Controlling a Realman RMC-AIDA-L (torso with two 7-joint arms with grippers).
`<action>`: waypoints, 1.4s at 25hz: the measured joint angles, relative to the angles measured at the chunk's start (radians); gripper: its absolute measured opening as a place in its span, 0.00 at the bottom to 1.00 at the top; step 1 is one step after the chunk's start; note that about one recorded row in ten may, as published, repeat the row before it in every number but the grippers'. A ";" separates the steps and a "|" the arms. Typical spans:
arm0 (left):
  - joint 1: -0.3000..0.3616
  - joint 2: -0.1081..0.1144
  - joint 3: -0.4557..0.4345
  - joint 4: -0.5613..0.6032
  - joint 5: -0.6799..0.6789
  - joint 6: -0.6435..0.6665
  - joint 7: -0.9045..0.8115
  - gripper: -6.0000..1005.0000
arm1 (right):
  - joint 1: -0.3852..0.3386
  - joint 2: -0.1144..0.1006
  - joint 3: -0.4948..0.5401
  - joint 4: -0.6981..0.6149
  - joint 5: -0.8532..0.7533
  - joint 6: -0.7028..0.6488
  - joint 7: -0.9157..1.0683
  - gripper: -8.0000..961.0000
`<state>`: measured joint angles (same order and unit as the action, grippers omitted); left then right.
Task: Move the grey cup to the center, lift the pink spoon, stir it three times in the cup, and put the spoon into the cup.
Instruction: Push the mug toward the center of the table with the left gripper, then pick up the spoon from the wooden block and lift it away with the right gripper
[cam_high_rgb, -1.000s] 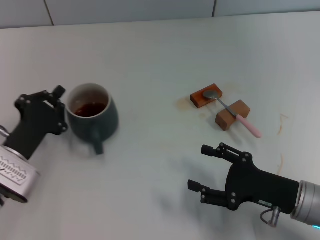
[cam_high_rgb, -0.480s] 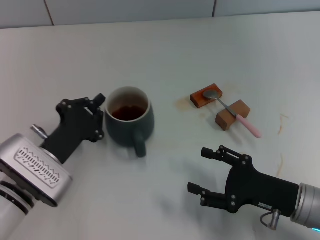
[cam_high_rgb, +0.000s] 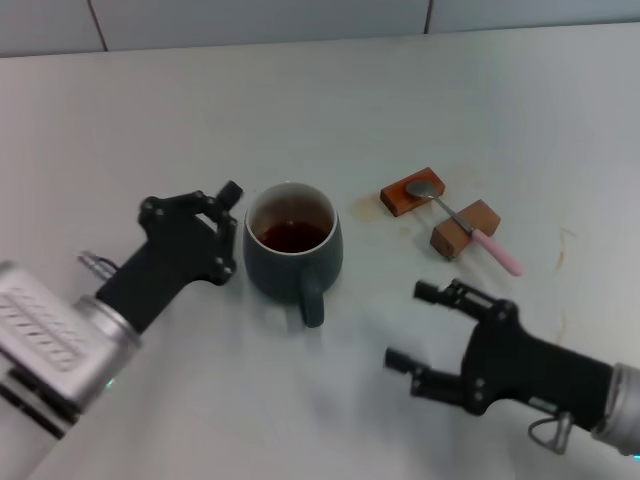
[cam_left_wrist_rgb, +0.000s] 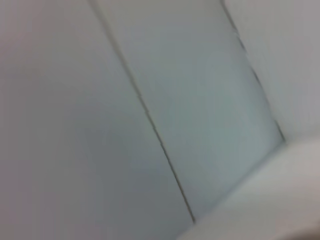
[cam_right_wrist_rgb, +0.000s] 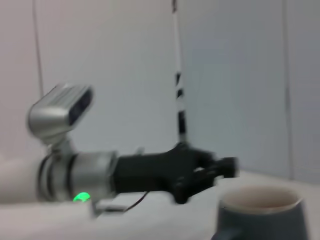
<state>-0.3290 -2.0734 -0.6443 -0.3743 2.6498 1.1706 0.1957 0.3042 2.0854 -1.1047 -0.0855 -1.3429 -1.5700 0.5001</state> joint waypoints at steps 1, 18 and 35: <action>0.004 0.002 0.001 0.006 0.000 0.024 -0.040 0.08 | -0.009 -0.001 0.014 0.003 0.015 -0.020 0.001 0.87; 0.000 0.026 0.011 0.271 0.215 0.257 -0.363 0.39 | -0.068 -0.053 0.308 -0.009 0.103 0.066 0.781 0.87; -0.010 0.032 0.024 0.272 0.232 0.259 -0.362 0.86 | -0.044 -0.043 0.308 -0.012 0.014 0.171 0.858 0.87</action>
<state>-0.3385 -2.0418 -0.6207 -0.1022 2.8818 1.4299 -0.1665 0.2604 2.0429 -0.7967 -0.0972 -1.3286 -1.3991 1.3583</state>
